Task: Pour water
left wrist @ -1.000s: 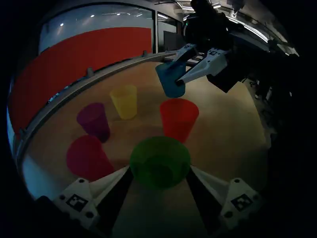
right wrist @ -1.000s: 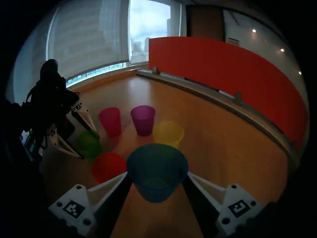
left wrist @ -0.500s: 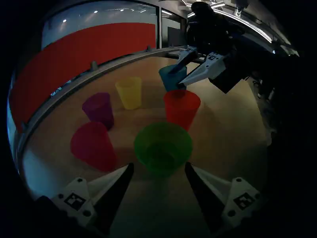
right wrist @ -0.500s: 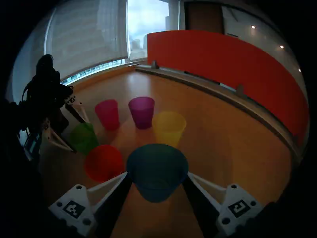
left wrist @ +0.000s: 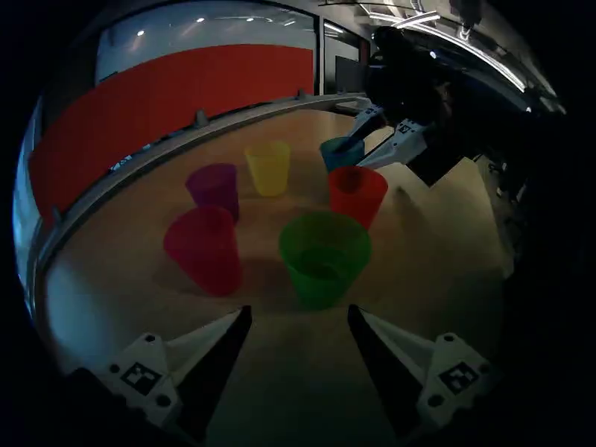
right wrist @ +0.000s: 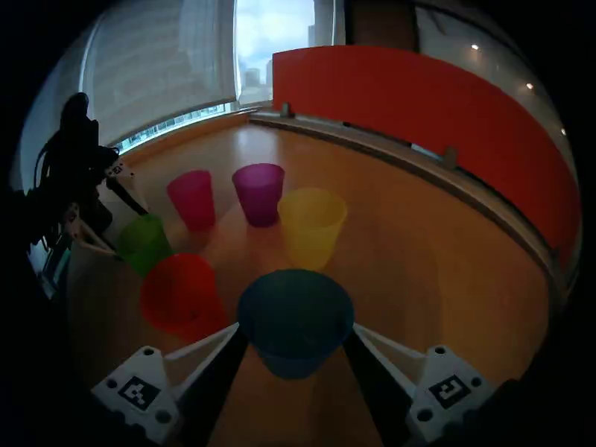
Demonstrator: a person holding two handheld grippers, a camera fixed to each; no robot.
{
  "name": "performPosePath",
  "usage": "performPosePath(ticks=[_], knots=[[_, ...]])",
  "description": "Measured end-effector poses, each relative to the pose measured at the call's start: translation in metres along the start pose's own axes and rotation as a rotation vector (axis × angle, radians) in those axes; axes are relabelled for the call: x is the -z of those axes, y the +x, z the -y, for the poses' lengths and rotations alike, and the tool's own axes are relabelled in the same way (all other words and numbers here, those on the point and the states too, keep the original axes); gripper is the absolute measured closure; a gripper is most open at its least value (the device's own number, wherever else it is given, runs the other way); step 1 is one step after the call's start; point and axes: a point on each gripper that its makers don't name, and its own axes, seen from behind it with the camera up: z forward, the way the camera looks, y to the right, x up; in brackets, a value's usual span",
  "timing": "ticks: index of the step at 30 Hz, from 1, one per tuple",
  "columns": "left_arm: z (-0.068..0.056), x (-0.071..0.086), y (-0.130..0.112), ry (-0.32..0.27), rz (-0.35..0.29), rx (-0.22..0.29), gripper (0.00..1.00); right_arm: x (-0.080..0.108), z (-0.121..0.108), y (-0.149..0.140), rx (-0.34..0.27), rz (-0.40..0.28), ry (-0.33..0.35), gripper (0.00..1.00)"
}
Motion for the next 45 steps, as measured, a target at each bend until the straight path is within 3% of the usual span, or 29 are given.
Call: performPosePath(ticks=[12,24,33,45], knots=[[0.006,0.015,0.0,0.02,-0.035,0.076,0.04,0.0,0.001,-0.012,0.022,0.021,-0.01,0.1],[0.012,0.021,-0.002,0.047,-0.042,0.089,0.04,0.012,0.003,-0.024,0.008,0.032,-0.021,0.0],[0.024,0.039,0.001,0.117,-0.084,0.118,0.04,0.046,0.0,-0.035,-0.009,0.0,-0.076,0.0],[0.054,0.071,0.009,0.288,-0.221,0.185,0.04,0.098,-0.008,-0.029,-0.089,-0.142,-0.192,0.0]])
